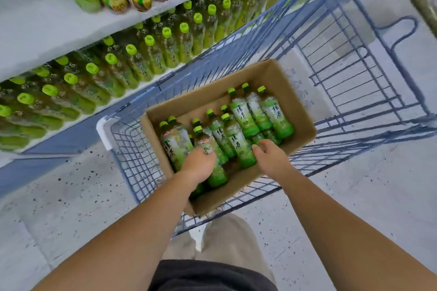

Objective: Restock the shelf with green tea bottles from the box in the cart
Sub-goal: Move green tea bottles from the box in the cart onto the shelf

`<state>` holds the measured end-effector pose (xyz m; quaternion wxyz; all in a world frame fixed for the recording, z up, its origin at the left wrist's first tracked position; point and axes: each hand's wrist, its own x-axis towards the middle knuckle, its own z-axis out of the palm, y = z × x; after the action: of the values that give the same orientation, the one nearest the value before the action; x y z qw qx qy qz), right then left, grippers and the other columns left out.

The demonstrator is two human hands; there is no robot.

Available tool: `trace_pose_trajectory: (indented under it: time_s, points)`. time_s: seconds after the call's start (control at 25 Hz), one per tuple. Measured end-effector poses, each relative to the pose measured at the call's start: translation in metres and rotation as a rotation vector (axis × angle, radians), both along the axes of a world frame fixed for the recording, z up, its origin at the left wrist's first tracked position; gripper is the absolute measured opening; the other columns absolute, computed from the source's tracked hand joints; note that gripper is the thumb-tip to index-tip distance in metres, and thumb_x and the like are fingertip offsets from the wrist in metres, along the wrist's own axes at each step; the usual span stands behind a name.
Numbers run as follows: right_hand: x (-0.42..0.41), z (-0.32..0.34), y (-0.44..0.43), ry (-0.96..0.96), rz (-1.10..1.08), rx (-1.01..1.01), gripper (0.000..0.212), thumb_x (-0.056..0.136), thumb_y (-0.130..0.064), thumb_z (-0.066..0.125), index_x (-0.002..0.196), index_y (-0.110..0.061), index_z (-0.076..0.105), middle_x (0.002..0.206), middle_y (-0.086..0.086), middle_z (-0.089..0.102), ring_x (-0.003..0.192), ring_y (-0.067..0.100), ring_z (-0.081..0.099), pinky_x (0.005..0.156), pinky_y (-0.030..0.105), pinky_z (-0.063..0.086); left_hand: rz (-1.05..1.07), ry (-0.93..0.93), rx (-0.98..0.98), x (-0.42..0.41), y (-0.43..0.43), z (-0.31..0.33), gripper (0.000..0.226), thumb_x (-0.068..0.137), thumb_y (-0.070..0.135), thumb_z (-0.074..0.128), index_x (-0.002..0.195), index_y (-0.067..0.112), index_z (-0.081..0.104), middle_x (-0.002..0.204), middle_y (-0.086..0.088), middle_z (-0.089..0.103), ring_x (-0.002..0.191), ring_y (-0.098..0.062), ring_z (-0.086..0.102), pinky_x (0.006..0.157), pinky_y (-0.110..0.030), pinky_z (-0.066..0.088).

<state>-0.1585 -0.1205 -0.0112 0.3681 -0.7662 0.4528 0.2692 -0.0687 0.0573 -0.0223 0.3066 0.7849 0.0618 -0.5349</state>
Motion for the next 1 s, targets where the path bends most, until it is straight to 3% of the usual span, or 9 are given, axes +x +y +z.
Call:
trace_pose_trajectory:
  time_s: [0.08, 0.16, 0.24, 0.32, 0.4, 0.48, 0.6, 0.76, 1.0]
  points:
    - [0.002, -0.025, -0.017, 0.042, 0.085, 0.029, 0.057, 0.104, -0.042, 0.044, 0.150, -0.009, 0.038, 0.129, 0.011, 0.062, 0.116, 0.026, 0.057, 0.086, 0.030, 0.037, 0.059, 0.024, 0.056, -0.016, -0.012, -0.016, 0.018, 0.102, 0.029, 0.042, 0.089, 0.016, 0.041, 0.075, -0.003, 0.044, 0.054, -0.017, 0.038, 0.055, -0.029, 0.027]
    - [0.006, -0.049, -0.030, 0.083, 0.140, 0.053, 0.060, 0.104, -0.042, 0.043, 0.152, -0.008, 0.034, 0.132, 0.012, 0.060, 0.116, 0.026, 0.057, 0.086, 0.029, 0.036, 0.123, 0.067, 0.083, -0.027, -0.021, -0.039, 0.023, 0.100, 0.025, 0.044, 0.086, 0.010, 0.051, 0.074, -0.012, 0.050, 0.055, -0.019, 0.038, 0.056, -0.031, 0.027]
    - [0.012, -0.073, -0.041, 0.120, 0.184, 0.070, 0.060, 0.104, -0.041, 0.043, 0.153, -0.009, 0.033, 0.135, 0.013, 0.058, 0.106, 0.023, 0.057, 0.084, 0.028, 0.036, 0.164, 0.104, 0.099, -0.036, -0.031, -0.062, 0.028, 0.100, 0.026, 0.046, 0.103, 0.001, 0.057, 0.098, -0.027, 0.062, 0.062, -0.022, 0.047, 0.057, -0.033, 0.034]
    - [0.016, -0.095, -0.049, 0.137, 0.205, 0.075, 0.059, 0.103, -0.041, 0.044, 0.151, -0.009, 0.036, 0.125, 0.012, 0.060, 0.087, 0.015, 0.054, 0.080, 0.028, 0.037, 0.186, 0.120, 0.157, -0.044, -0.038, -0.083, 0.048, 0.099, 0.033, 0.048, 0.134, 0.001, 0.040, 0.129, -0.026, 0.056, 0.097, -0.031, 0.060, 0.077, -0.037, 0.047]
    - [0.018, -0.116, -0.054, 0.149, 0.219, 0.086, 0.058, 0.102, -0.041, 0.045, 0.149, -0.009, 0.037, 0.108, 0.009, 0.060, 0.073, 0.010, 0.054, 0.069, 0.030, 0.040, 0.208, 0.124, 0.221, -0.049, -0.040, -0.099, 0.066, 0.101, 0.038, 0.047, 0.147, -0.001, 0.019, 0.141, -0.022, 0.046, 0.124, -0.037, 0.051, 0.096, -0.038, 0.042]
    - [0.019, -0.134, -0.056, 0.186, 0.248, 0.081, 0.055, 0.101, -0.040, 0.045, 0.143, -0.004, 0.043, 0.096, 0.009, 0.060, 0.070, 0.014, 0.056, 0.060, 0.030, 0.040, 0.226, 0.117, 0.211, -0.051, -0.039, -0.111, 0.056, 0.105, 0.035, 0.042, 0.142, -0.004, 0.024, 0.139, -0.021, 0.045, 0.125, -0.037, 0.051, 0.099, -0.037, 0.043]
    - [0.026, -0.150, -0.054, 0.267, 0.273, 0.094, 0.049, 0.099, -0.039, 0.052, 0.123, 0.004, 0.054, 0.088, 0.010, 0.059, 0.078, 0.024, 0.058, 0.069, 0.033, 0.043, 0.463, 0.068, 0.198, -0.054, -0.038, -0.128, 0.048, 0.103, 0.034, 0.048, 0.134, -0.001, 0.037, 0.130, -0.020, 0.057, 0.119, -0.037, 0.055, 0.098, -0.037, 0.045]
    - [0.029, -0.171, -0.047, 0.291, 0.179, 0.130, 0.068, 0.091, -0.043, 0.068, 0.137, 0.002, 0.045, 0.120, 0.016, 0.059, 0.109, 0.030, 0.057, 0.088, 0.034, 0.044, 0.646, 0.013, 0.176, -0.067, -0.040, -0.148, 0.054, 0.094, 0.042, 0.064, 0.131, 0.006, 0.047, 0.125, -0.013, 0.062, 0.116, -0.034, 0.058, 0.098, -0.040, 0.048]
    - [0.025, -0.193, -0.043, 0.209, 0.220, 0.061, 0.085, 0.064, -0.064, 0.078, 0.128, -0.011, 0.060, 0.117, 0.007, 0.066, 0.100, 0.025, 0.062, 0.081, 0.032, 0.050, 0.715, 0.121, 0.107, -0.064, -0.041, -0.158, 0.048, 0.072, 0.047, 0.081, 0.109, 0.020, 0.069, 0.100, 0.001, 0.073, 0.092, -0.023, 0.069, 0.090, -0.041, 0.057]
